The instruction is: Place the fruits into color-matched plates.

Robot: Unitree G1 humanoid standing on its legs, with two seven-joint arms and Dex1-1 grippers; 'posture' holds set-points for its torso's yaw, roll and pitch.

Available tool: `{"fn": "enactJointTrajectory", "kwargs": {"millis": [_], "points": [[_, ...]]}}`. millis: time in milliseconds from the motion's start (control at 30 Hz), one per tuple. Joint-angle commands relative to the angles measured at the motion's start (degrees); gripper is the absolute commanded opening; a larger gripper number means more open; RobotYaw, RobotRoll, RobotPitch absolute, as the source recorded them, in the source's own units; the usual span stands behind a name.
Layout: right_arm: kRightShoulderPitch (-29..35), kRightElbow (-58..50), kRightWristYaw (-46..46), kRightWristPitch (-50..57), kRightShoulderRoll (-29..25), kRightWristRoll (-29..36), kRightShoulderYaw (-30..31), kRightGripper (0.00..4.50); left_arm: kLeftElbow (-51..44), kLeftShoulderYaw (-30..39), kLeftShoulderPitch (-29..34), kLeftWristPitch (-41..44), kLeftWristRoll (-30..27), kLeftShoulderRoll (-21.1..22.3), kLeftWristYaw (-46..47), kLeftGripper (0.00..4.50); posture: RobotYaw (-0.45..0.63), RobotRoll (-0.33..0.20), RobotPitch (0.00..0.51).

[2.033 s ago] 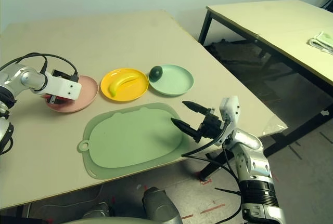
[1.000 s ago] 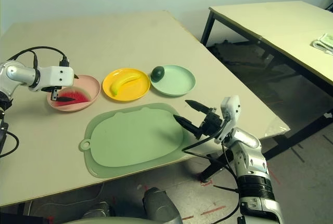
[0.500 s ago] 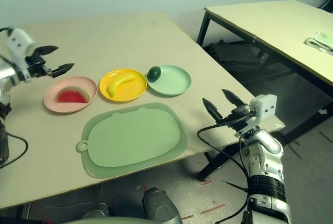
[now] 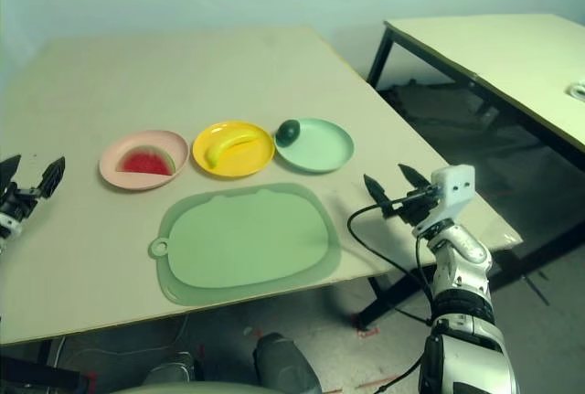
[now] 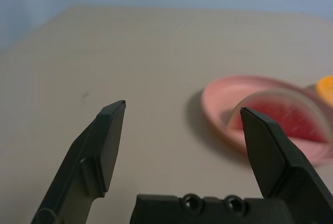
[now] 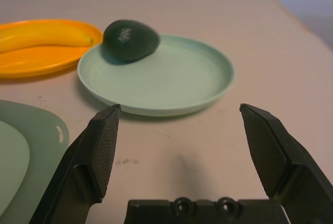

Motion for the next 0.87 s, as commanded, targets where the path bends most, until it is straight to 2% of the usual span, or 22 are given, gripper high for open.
{"fn": "enactJointTrajectory", "kwargs": {"millis": [33, 133, 333, 633, 867], "points": [[-0.15, 2.98, -2.17, -1.84, -0.67, -0.08, -1.27, 4.50, -2.27, -0.57, 1.10, 0.77, 0.16, -1.16, 1.83, 4.49, -0.06, 0.000, 0.081], [-0.90, 5.67, -3.79, -1.76, -2.09, 0.66, -2.71, 4.50, -2.18, -1.28, 0.59, 0.88, 0.46, -1.87, 3.07, 4.49, -0.05, 0.000, 0.091], [-4.60, 12.08, -3.99, -2.03, -6.15, 0.48, -4.24, 4.50, -2.83, -3.71, 1.84, -0.51, 2.01, -5.07, 5.42, 4.49, -0.03, 0.000, 0.075], [-10.64, 18.69, -2.96, -0.46, -11.52, -0.92, -4.34, 4.50, -6.46, -5.59, 9.29, -3.13, 4.37, -9.88, 7.68, 4.49, 0.01, 0.000, 0.087], [-13.09, 20.55, -3.81, 0.04, -11.93, -2.03, -3.88, 4.50, -9.27, -6.33, 12.90, -3.22, 4.90, -10.96, 8.58, 4.49, 0.02, 0.000, 0.085]]}}
